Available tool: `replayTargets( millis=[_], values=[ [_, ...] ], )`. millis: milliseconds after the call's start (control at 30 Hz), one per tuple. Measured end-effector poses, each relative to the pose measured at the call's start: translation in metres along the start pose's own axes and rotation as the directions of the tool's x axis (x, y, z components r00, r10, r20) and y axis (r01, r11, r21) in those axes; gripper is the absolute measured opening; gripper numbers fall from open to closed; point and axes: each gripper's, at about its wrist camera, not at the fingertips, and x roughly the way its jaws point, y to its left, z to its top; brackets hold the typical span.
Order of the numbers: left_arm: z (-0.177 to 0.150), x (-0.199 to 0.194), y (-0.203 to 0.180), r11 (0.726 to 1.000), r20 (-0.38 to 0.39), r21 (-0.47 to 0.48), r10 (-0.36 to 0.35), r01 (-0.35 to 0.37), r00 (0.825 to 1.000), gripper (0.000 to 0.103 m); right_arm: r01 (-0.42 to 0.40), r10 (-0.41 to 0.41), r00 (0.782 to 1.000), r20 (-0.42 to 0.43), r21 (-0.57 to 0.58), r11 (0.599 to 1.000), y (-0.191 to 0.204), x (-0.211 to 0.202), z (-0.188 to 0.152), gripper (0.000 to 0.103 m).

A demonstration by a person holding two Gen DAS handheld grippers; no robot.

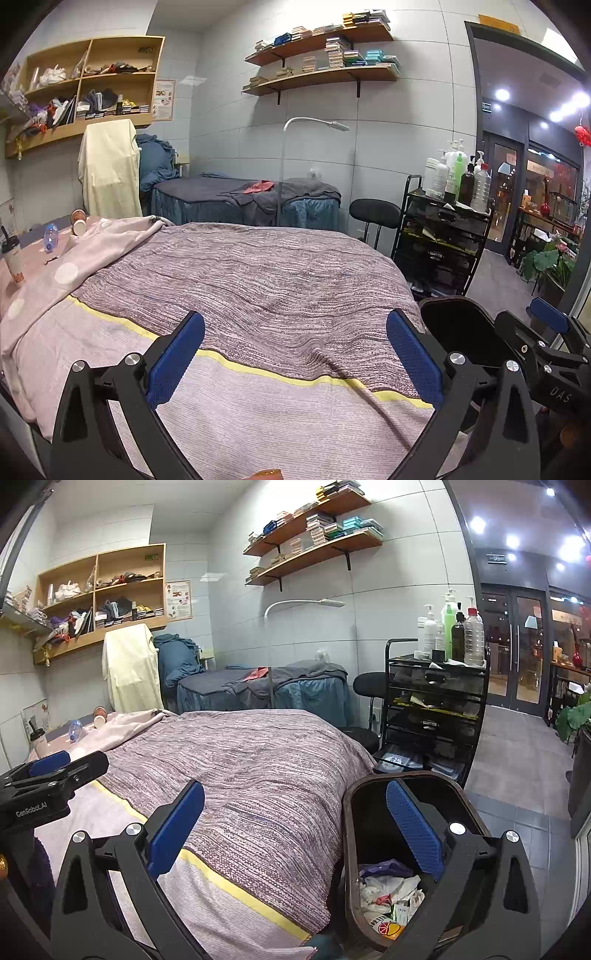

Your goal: Collect trash

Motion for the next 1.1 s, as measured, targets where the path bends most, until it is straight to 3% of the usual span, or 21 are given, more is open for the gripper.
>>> replayTargets(
  millis=[1100],
  values=[
    [-0.0009,-0.0009,-0.0013,1.0,0.0,0.0,-0.002,0.002,1.0,0.097,0.005,-0.005,1.0,-0.004,0.005,1.0,-0.0038,0.002,-0.0016,0.097]
  ],
)
